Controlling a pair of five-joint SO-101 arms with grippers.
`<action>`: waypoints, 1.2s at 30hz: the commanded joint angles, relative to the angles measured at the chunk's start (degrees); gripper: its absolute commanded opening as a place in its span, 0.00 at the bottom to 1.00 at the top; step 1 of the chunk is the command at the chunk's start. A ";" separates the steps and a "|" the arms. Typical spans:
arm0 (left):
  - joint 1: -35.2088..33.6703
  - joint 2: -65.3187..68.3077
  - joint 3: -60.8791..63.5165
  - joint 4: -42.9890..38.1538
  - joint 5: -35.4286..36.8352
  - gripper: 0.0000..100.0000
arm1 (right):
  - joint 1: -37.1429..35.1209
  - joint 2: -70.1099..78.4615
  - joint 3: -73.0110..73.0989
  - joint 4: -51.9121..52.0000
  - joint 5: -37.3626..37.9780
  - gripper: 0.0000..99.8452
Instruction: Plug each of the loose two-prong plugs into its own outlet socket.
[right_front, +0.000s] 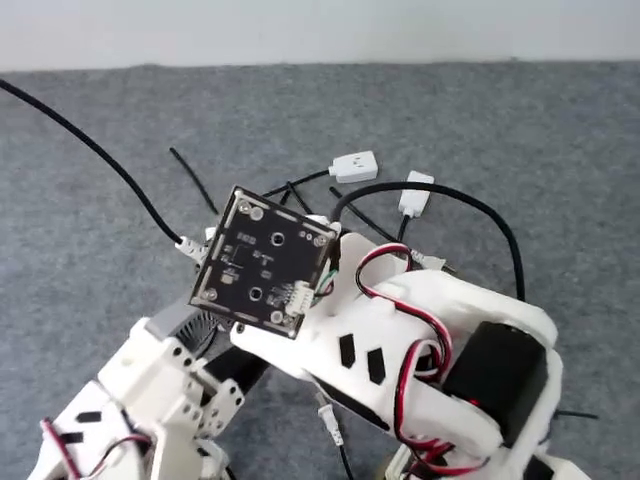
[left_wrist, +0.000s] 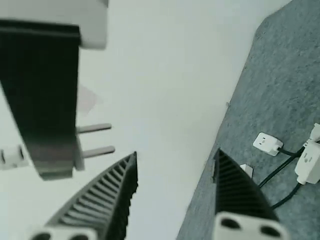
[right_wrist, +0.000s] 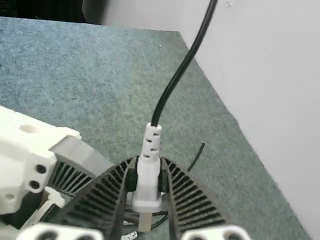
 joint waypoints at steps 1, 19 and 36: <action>1.14 -0.70 -4.88 1.58 0.79 0.24 | -1.19 1.10 -2.64 1.45 0.44 0.01; -0.26 -0.70 -3.03 -1.05 2.20 0.24 | -3.38 0.92 -2.73 3.38 0.44 0.01; -3.43 -0.70 -2.59 -0.79 2.55 0.24 | -3.30 -2.59 -2.55 7.78 0.44 0.01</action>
